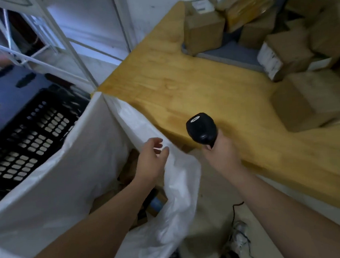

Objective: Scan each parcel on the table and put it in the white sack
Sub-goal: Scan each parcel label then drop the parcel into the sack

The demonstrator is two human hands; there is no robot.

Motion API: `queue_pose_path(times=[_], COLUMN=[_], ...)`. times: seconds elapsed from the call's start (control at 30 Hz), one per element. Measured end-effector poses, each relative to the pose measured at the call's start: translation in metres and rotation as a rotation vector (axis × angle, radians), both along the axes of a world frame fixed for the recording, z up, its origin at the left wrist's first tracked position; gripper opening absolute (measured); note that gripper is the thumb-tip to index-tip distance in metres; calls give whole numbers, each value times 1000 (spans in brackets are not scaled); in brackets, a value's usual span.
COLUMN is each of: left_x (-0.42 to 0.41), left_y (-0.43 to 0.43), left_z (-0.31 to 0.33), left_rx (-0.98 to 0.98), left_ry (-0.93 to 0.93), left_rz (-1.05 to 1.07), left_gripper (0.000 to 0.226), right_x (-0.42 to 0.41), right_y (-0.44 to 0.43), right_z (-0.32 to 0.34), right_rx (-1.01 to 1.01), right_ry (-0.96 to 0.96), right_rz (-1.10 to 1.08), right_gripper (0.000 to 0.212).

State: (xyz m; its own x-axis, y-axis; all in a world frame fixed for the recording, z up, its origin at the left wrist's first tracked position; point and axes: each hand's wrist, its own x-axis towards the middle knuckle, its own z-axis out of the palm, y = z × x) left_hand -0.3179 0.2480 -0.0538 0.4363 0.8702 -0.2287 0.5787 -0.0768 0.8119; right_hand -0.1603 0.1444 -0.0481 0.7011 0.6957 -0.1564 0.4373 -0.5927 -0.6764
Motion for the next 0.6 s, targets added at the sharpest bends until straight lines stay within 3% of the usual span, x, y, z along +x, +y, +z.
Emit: queue_pose_path(times=[0.17,0.3,0.6], left_x=[90,166,309], left_y=[-23,-47,-98], left_z=[35,47,43], left_rx=[42,44,-55], left_ry=[-80,-103,108], left_rz=[-157,-254,-432], left_gripper=[35,36,67], right_x=[72,135,244], right_y=[-43,-81,-147], right_z=[37,56,68], right_rx=[55,115,169], right_ry=[-13,-19,134], right_rz=[-114,-252,-444], right_gripper=[38,20,12])
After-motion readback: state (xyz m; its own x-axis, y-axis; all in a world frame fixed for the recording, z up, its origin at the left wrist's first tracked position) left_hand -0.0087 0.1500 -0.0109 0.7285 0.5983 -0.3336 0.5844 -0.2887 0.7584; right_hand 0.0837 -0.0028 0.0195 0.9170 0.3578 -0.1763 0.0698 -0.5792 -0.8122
